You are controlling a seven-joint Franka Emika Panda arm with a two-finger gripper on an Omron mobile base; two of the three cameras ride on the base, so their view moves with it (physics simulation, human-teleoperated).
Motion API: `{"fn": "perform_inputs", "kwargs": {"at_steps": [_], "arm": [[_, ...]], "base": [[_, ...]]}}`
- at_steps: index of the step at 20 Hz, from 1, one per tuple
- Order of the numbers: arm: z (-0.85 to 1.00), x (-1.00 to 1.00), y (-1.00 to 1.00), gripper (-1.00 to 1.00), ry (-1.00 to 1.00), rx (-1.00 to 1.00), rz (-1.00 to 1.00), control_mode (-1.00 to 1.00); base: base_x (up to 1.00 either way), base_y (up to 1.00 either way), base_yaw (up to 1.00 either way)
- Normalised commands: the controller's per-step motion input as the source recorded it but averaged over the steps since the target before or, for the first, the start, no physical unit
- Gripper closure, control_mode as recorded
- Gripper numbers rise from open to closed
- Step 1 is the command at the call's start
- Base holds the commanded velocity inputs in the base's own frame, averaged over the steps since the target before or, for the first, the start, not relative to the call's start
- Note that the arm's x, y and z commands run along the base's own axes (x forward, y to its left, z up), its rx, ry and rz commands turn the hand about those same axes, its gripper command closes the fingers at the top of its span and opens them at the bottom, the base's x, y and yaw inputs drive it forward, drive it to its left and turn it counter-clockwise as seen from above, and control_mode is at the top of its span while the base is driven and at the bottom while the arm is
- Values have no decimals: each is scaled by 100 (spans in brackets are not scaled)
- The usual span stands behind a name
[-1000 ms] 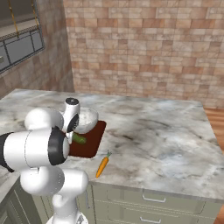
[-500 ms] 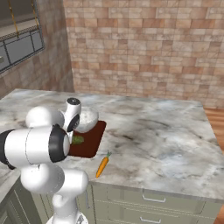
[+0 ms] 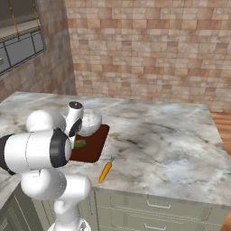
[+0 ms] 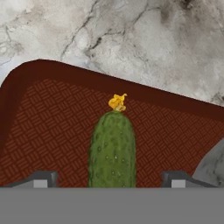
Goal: Place the two vegetables and bowl onto the tray for setting up a vegetable dip station.
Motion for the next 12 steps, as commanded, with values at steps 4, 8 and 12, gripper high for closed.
{"fn": "perform_inputs", "kwargs": {"at_steps": [4,8,12], "arm": [[0,-20,-2,-100,0,0,-5,-100],[2,-24,-3,-100,0,0,-6,-100],[6,-29,-4,-100,1,0,-8,-100]], "base": [[0,0,0],[0,0,0],[0,0,0]]}}
